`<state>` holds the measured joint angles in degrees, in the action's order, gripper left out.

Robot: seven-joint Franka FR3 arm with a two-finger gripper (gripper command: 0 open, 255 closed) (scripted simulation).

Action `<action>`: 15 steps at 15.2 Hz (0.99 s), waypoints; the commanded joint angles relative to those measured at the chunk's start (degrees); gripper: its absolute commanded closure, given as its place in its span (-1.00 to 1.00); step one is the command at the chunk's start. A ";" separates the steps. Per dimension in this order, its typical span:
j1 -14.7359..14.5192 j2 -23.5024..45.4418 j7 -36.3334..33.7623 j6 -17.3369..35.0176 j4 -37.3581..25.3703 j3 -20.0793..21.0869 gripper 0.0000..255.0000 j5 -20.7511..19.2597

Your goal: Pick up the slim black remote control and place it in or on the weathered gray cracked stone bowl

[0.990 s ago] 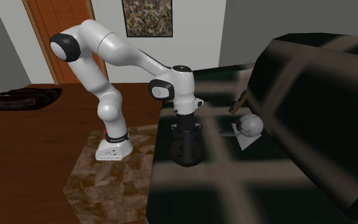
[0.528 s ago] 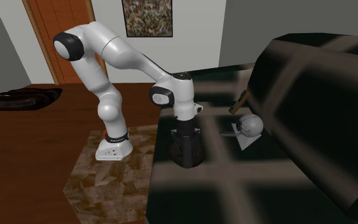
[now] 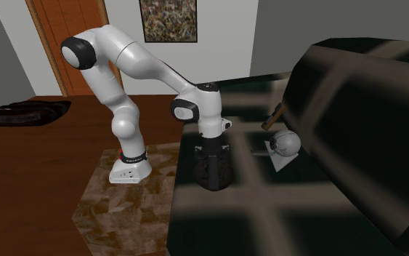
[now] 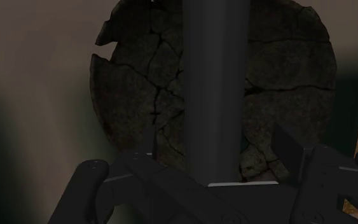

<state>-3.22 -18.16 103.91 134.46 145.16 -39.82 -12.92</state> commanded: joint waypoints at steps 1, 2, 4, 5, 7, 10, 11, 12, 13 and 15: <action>0.01 0.00 0.00 0.01 0.01 -0.01 -1.00 -0.01; 0.01 0.00 0.00 0.01 0.01 -0.01 -1.00 0.00; 0.45 -1.59 -0.55 -2.35 -0.87 0.75 -1.00 -0.63; 0.84 -3.10 -1.03 -4.65 -1.75 1.49 -1.00 -1.13; 1.38 -5.47 -1.66 -8.68 -3.53 2.76 -1.00 -1.70; 1.42 -5.46 -1.65 -8.68 -3.52 2.78 -1.00 -1.68; 1.41 -5.46 -1.65 -8.68 -3.53 2.78 -1.00 -1.68; 1.41 -5.46 -1.65 -8.68 -3.53 2.78 -1.00 -1.68; 1.41 -5.46 -1.65 -8.68 -3.53 2.78 -1.00 -1.68; 1.41 -5.46 -1.65 -8.68 -3.53 2.78 -1.00 -1.68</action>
